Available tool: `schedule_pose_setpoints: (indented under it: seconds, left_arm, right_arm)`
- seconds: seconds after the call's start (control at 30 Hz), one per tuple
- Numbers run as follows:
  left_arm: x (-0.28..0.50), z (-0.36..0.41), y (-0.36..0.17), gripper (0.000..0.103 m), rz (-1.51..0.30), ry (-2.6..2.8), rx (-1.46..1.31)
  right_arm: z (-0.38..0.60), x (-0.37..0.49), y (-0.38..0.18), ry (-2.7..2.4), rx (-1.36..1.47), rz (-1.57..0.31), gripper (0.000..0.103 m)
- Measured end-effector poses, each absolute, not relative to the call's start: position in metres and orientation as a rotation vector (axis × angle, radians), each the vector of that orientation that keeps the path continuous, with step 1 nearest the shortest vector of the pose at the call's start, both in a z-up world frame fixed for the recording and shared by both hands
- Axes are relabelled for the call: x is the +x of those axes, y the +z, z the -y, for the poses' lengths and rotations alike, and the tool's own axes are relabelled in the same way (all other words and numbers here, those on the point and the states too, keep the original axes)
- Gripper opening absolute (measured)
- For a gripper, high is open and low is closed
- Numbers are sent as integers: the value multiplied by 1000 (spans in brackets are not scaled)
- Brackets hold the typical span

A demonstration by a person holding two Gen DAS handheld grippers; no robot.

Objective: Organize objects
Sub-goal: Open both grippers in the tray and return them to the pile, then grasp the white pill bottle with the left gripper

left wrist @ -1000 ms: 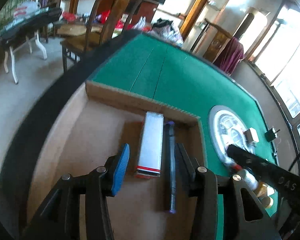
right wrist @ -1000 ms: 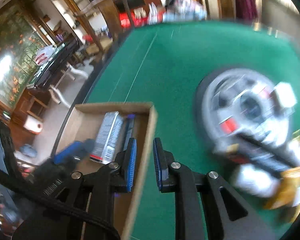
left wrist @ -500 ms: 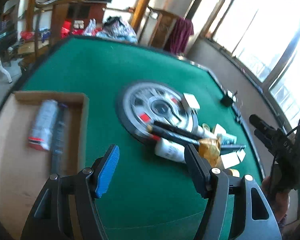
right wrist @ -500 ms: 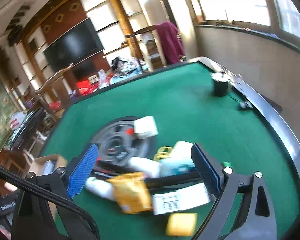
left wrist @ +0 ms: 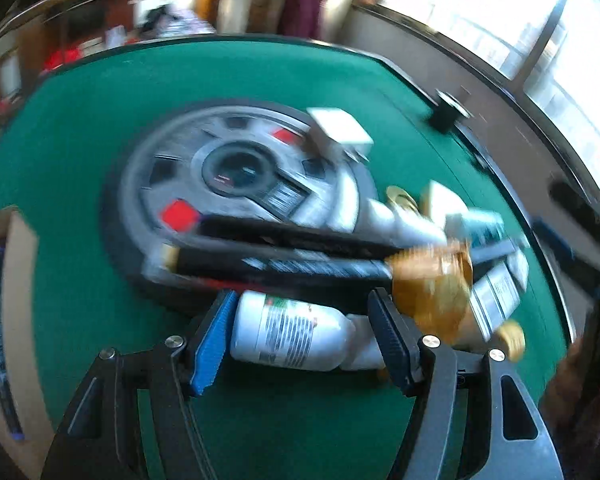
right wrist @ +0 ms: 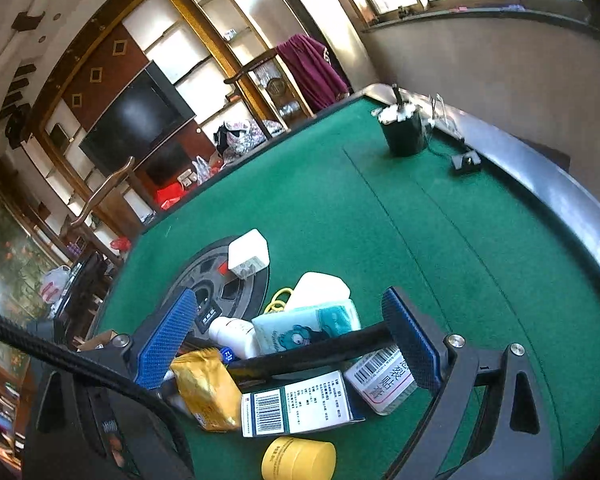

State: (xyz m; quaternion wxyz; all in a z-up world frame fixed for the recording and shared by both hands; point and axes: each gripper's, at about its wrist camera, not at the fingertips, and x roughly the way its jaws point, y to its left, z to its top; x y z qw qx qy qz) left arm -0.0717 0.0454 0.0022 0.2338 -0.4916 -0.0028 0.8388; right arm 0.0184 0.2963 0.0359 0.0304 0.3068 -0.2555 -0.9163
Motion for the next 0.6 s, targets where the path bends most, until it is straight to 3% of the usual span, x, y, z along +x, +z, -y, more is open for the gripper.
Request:
schedule_pose_setpoints:
  seconds: [0.3,0.6]
  left_arm:
    - [-17,-65,31,57,-415,2200,-1157]
    - [-26,-78,9,59,-369,2184,-1232]
  right_arm:
    - [-293,12,25,-2782,996,809,94]
    - [-285,11,23,-2782,1022,747,94]
